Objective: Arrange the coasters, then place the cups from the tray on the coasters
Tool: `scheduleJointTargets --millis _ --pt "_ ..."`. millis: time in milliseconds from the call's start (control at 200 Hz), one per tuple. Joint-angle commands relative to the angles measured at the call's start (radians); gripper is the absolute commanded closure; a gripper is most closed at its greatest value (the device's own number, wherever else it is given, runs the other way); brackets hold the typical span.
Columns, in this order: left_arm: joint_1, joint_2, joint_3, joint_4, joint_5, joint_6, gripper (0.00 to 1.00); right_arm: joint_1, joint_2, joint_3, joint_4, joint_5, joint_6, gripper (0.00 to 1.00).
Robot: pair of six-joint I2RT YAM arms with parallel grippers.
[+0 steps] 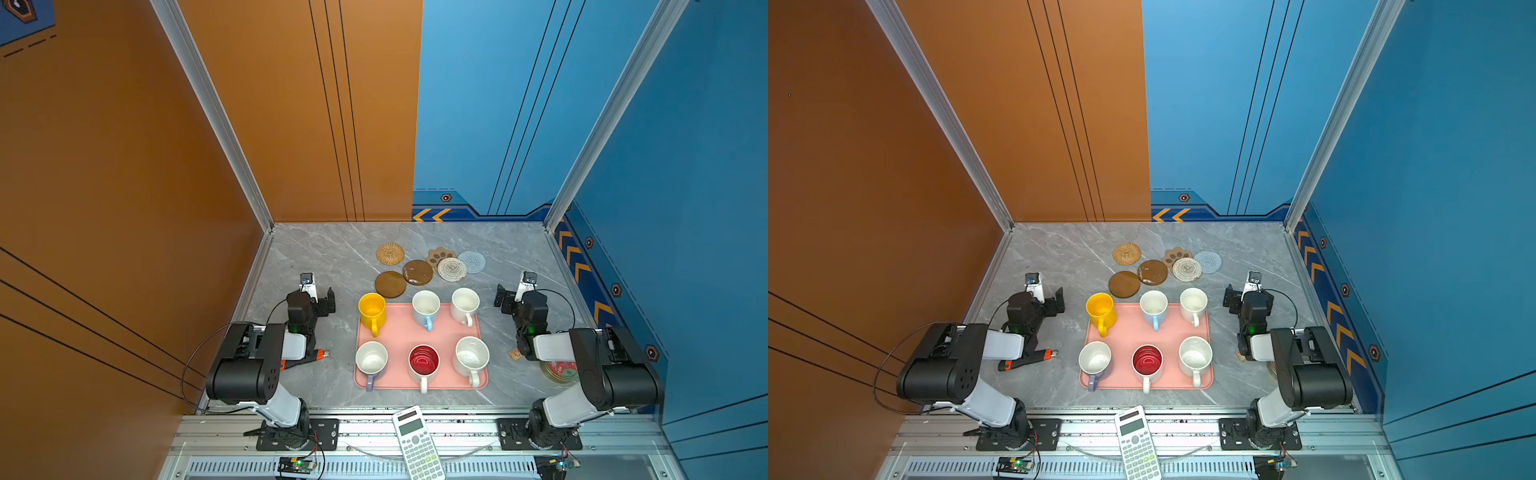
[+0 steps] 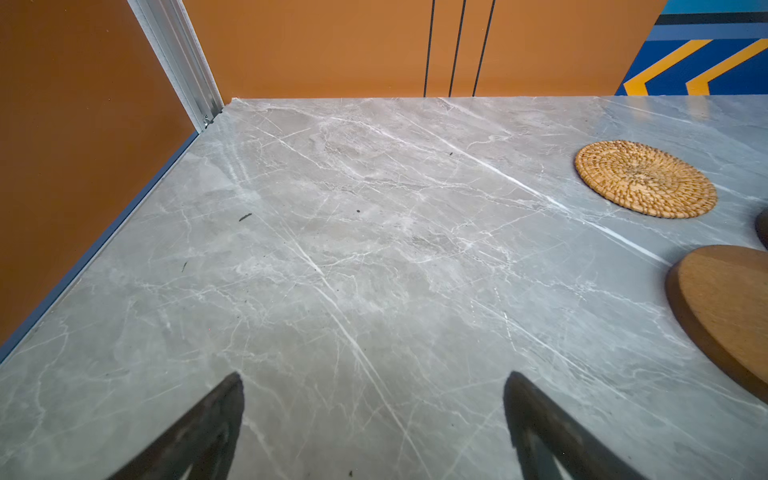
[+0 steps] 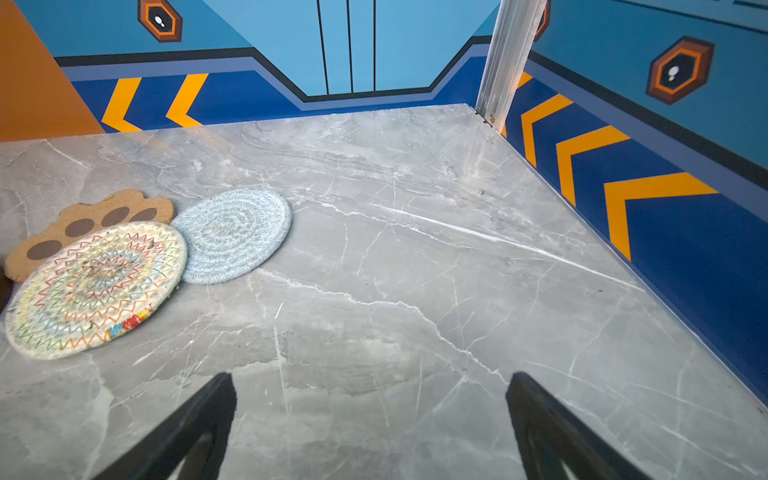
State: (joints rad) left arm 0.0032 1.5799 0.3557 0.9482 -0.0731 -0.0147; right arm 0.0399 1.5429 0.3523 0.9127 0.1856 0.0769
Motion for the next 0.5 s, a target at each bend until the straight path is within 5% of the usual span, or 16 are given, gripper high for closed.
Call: scheduleJointTargets --millis 0,496 --pt "-0.006 -0.014 0.019 -0.014 0.006 0.017 0.02 0.0 0.003 0.019 0.0 -0.01 -0.012 0.0" --pt "-0.009 -0.014 0.022 -0.018 0.001 0.02 0.02 -0.006 0.005 0.022 -0.006 -0.054 -0.019 0.0"
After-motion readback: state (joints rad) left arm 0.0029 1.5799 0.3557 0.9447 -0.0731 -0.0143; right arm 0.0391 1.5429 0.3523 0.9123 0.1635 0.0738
